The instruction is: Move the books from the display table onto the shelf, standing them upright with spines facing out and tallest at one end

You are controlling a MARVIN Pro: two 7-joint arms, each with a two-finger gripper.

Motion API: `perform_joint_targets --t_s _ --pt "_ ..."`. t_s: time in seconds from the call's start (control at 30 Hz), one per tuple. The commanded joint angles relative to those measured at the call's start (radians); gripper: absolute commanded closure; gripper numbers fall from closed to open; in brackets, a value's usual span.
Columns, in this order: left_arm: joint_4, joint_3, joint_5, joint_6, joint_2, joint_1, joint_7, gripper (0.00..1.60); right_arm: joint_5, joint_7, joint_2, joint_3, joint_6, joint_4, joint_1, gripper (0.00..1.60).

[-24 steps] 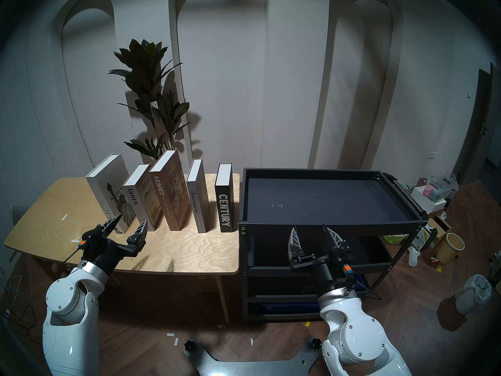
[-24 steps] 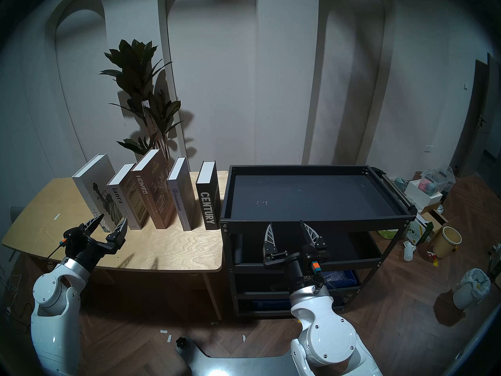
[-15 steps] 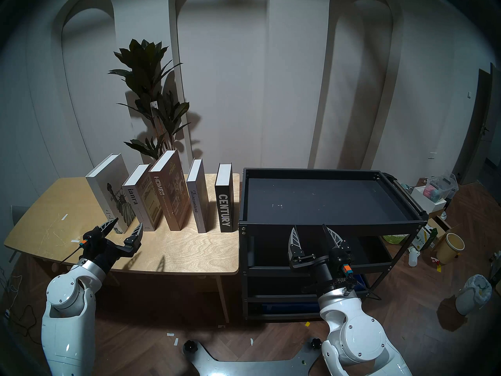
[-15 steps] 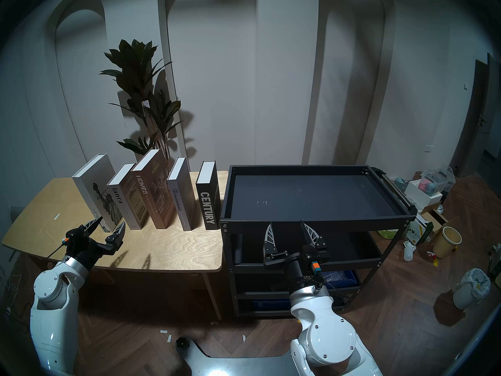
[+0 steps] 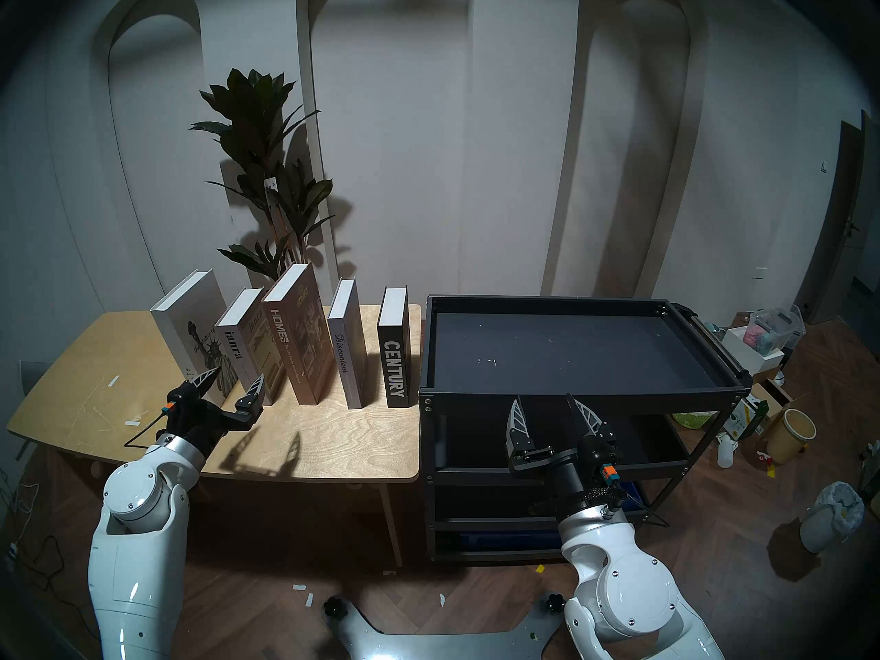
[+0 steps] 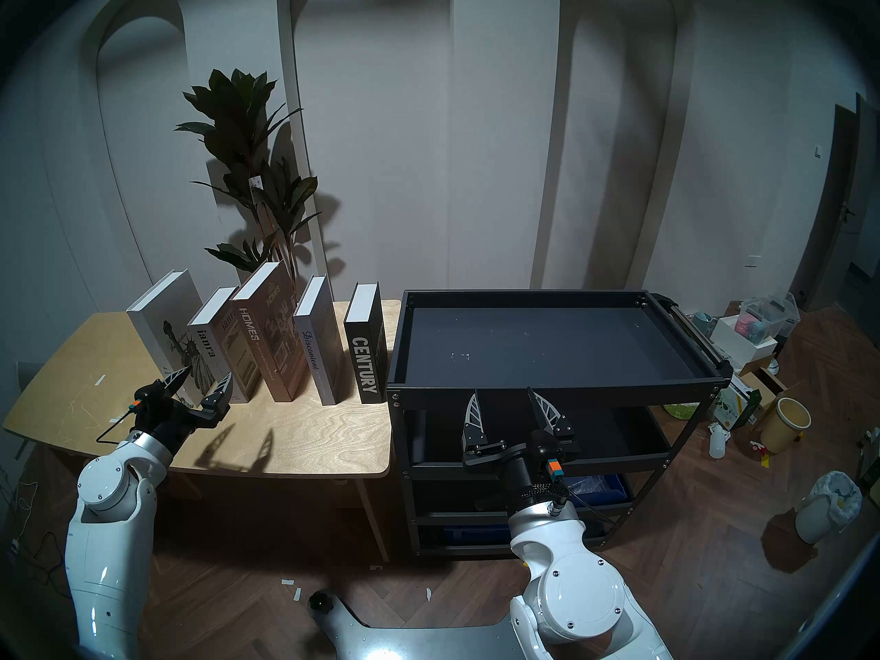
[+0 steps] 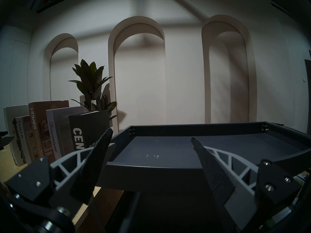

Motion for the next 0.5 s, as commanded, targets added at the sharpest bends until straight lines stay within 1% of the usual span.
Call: perform_joint_targets --t_s 0.0,0.17,0.23,0.27,0.33,0.47 --pt "0.059 -0.014 0.009 -0.022 0.043 -0.1 0.012 0.0 0.0 0.0 0.001 -0.001 -0.004 -0.02 0.004 0.0" --pt "0.109 -0.007 0.017 -0.026 0.051 -0.151 0.026 0.0 0.002 -0.004 0.004 -0.003 -0.004 -0.02 0.005 0.0" --pt "0.114 0.0 0.011 -0.027 0.058 -0.151 0.035 0.0 0.002 -0.005 0.005 -0.004 -0.004 -0.02 0.006 0.0" --pt "0.133 -0.001 0.018 -0.028 0.053 -0.174 0.03 0.0 0.003 -0.005 0.006 -0.004 -0.004 -0.02 0.006 0.0" --pt "0.152 0.015 0.013 -0.028 0.059 -0.198 0.038 0.0 0.004 -0.007 0.008 -0.005 -0.004 -0.02 0.006 0.0" --pt "0.17 0.039 0.008 -0.029 0.062 -0.22 0.047 0.0 0.005 -0.01 0.01 -0.006 -0.005 -0.02 0.007 0.0"
